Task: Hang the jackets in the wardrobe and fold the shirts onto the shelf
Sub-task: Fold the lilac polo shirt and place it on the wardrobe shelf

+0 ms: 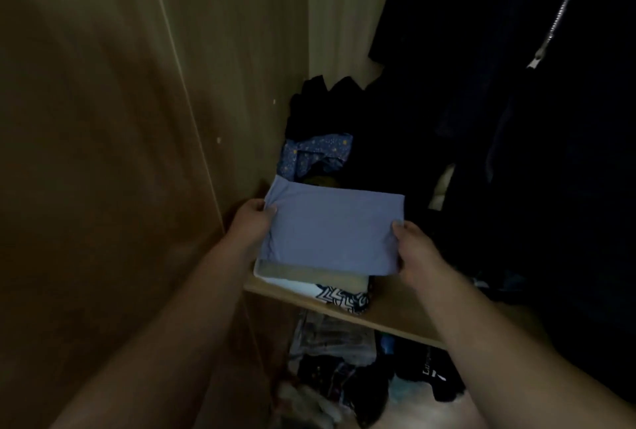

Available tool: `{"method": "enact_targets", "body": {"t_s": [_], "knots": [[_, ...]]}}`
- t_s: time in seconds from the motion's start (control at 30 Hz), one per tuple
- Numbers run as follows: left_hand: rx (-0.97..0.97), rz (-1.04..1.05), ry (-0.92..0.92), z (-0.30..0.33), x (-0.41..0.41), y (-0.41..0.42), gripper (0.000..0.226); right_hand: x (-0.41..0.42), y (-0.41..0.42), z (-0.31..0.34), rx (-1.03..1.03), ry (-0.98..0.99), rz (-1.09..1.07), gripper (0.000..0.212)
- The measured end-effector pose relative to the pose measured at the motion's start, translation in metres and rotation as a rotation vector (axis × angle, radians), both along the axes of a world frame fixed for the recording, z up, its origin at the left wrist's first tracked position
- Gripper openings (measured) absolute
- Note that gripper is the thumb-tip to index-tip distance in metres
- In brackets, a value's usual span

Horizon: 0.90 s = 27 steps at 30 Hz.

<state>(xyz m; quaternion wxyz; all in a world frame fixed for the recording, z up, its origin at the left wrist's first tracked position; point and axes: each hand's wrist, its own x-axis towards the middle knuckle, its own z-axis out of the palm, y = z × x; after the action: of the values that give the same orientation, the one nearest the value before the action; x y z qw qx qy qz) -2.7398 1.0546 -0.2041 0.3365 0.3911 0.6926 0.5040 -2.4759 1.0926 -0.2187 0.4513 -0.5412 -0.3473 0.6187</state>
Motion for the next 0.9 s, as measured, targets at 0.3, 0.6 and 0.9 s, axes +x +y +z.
{"method": "enact_targets", "body": {"t_s": [0.3, 0.6, 0.9], "knots": [[-0.206, 0.026, 0.14, -0.029, -0.011, 0.044, 0.025, -0.002, 0.03, -0.026, 0.01, -0.47, 0.102, 0.034], [0.202, -0.237, 0.989, -0.034, 0.017, 0.024, 0.057, -0.015, 0.022, -0.005, 0.987, -1.221, 0.191, 0.044], [-0.061, -0.409, 1.16, -0.091, 0.015, 0.028, 0.066, -0.044, 0.001, -0.07, 0.649, -1.426, 0.462, 0.074]]}}
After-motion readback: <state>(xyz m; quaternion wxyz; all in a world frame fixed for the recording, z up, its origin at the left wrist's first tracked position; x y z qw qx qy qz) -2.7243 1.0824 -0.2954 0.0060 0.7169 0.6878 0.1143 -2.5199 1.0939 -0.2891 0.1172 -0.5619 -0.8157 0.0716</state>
